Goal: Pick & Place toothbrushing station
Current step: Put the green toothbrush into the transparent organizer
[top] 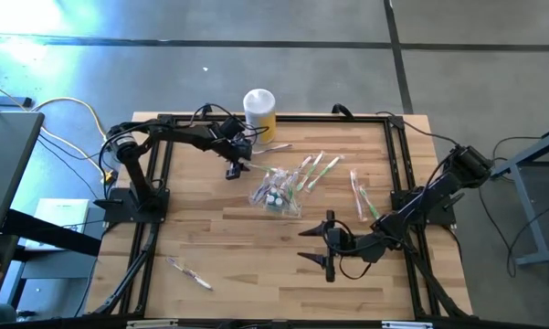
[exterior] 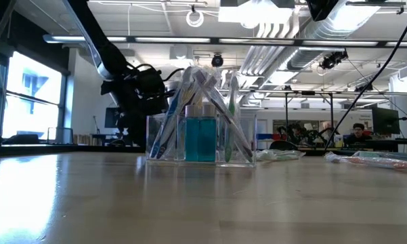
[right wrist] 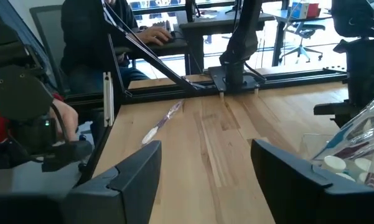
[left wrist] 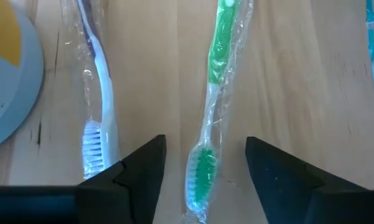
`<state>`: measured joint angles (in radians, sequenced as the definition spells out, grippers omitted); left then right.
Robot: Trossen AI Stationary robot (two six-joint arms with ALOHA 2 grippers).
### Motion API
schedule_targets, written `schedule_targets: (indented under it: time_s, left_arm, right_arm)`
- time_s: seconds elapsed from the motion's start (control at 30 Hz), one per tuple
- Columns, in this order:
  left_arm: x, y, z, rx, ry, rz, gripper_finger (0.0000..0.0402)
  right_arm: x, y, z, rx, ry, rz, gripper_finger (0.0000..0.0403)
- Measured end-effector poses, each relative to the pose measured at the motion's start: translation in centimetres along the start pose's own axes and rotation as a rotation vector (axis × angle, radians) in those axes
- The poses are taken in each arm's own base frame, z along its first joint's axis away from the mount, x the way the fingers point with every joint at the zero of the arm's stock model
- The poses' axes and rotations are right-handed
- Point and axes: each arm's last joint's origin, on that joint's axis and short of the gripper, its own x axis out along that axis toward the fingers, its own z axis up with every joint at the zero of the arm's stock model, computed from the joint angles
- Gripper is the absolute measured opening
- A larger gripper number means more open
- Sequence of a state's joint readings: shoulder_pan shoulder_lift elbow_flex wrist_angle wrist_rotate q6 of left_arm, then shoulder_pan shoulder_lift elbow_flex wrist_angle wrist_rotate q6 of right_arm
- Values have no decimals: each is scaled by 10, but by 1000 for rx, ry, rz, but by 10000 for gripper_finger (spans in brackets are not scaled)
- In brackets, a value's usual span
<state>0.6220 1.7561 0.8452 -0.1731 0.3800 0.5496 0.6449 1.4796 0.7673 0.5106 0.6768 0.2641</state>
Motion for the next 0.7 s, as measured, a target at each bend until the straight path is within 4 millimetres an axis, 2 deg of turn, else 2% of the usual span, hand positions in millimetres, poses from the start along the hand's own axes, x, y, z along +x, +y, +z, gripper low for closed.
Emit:
schedule_targets:
  time_s: [0.13, 0.33, 0.4, 0.53, 0.7]
  left_arm:
    - [0, -2, -3, -24, 28, -13, 156]
    - [-1, -5, -9, -76, 101, -39, 34]
    - [-1, -7, -12, -95, 134, -40, 18]
    - [-6, -10, -13, -127, 167, -38, 20]
    - [-31, -26, -9, -134, 240, 11, 7]
  right_arm:
    - [0, 0, 0, -7, 0, -1, 240]
    - [0, 0, 0, -7, 0, -1, 240]
    - [0, 0, 0, -8, 0, -1, 240]
    - [0, 0, 0, -45, 0, 0, 240]
    - [0, 0, 0, -59, 1, 6, 240]
